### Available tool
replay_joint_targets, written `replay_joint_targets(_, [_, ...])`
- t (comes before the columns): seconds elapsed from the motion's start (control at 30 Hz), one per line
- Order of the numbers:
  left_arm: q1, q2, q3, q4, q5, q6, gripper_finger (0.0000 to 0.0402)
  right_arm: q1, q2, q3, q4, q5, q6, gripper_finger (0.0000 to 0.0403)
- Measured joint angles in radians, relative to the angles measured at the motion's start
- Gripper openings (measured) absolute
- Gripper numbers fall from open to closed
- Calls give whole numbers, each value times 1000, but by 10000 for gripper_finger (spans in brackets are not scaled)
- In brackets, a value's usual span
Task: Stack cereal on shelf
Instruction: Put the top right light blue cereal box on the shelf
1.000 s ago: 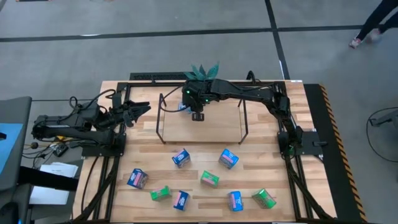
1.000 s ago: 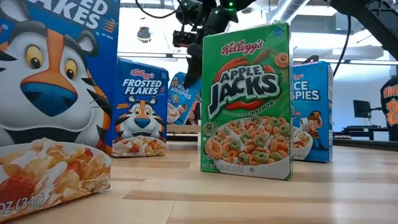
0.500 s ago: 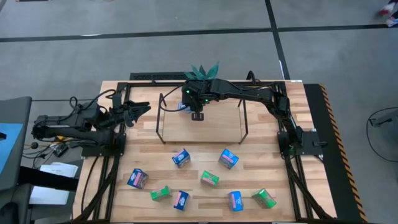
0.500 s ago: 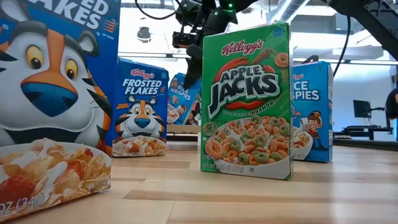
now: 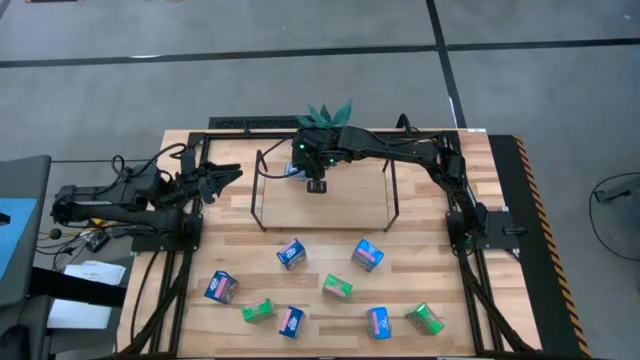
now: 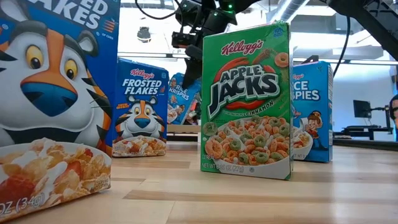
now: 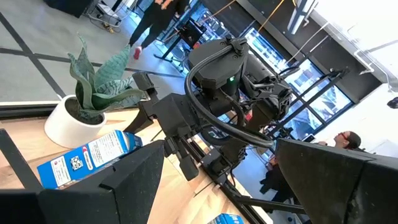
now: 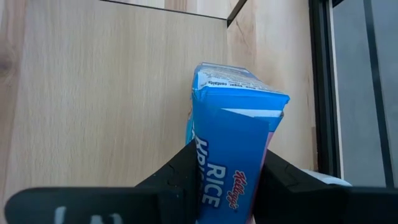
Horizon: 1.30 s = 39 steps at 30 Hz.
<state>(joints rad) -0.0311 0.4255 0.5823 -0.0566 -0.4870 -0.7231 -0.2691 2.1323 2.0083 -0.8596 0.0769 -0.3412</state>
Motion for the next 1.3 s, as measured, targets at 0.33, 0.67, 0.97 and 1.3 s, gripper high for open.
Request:
replay_joint_targets(0.33, [0, 0, 0, -2, 0, 1, 300, 3, 0, 0, 8, 0, 0, 127])
replay_joint_targets(0.67, [0, 0, 0, -7, 0, -15, 300, 8, 0, 0, 11, -3, -7, 127])
replay_joint_targets(0.97, [0, 0, 0, -6, -4, -15, 300, 6, -2, -33, 54, -2, -15, 127])
replay_joint_targets(1.3, [0, 0, 0, -6, -15, -15, 300, 28, -2, -31, 51, 6, -30, 127])
